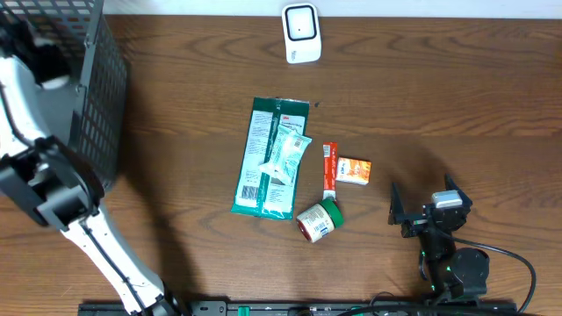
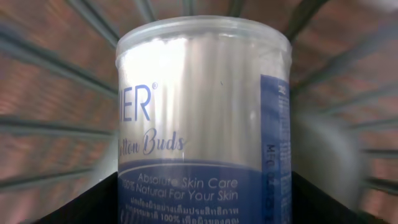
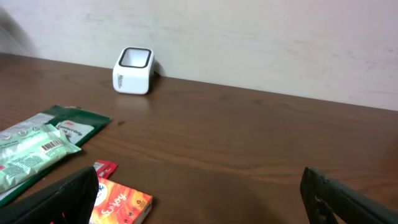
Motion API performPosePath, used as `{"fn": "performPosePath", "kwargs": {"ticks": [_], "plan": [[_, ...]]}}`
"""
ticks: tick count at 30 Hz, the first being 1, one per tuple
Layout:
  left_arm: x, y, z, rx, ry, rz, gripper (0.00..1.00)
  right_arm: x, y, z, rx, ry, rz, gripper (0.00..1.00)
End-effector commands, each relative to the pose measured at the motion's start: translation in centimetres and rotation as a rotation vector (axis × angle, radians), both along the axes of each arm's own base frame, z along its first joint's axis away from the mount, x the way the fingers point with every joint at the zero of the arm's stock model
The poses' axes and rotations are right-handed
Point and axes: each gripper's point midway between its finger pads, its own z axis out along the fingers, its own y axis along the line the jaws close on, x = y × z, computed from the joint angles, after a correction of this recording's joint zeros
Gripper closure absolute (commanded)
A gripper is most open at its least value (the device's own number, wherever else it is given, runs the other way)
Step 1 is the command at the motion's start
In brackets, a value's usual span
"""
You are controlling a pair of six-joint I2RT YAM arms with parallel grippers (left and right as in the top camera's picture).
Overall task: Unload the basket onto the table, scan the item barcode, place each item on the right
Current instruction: 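Carry the cotton-buds tub out and lower it onto the glove package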
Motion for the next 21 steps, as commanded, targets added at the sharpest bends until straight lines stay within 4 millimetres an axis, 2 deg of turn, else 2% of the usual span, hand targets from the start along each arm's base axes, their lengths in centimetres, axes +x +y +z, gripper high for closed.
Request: {"fn": "performPosePath", "kwargs": {"ticks": [1, 2, 6, 10, 12, 14, 16, 21], "plan": [[-2.2, -1.4, 12.2, 0.052, -0.194, 0.056, 0.31, 0.0, -0.2, 0.0, 0.005, 0.001, -0.010, 0.01], [-3.7, -2.3, 15.3, 0.047, -0.238, 0.083, 0.31, 0.0, -0.2, 0.0, 0.005, 0.001, -0.010, 0.01], [-8.3, -5.0, 21.9, 0.017, -0.328, 0.149, 0.31, 0.0, -0.2, 0.0, 0.005, 0.001, -0.010, 0.01], [-13.9, -8.5, 25.8, -0.026, -0.349, 0.190, 0.31, 0.0, -0.2, -0.1, 0.005, 0.002, -0.010, 0.01], [-16.6, -10.8, 26.4, -0.056, -0.322, 0.186, 0.31, 0.0, -0.2, 0.0, 0.005, 0.001, -0.010, 0.01], [-18.8, -13.4, 26.2, -0.095, -0.272, 0.155, 0.31, 0.0, -0.2, 0.0, 0.005, 0.001, -0.010, 0.01], [-20.7, -16.0, 25.2, -0.131, -0.194, 0.121, 0.31, 0.0, -0.2, 0.0, 0.005, 0.001, -0.010, 0.01], [-23.0, -22.3, 21.5, -0.205, 0.047, -0.032, 0.31, 0.0, -0.2, 0.0, 0.005, 0.001, -0.010, 0.01]]}}
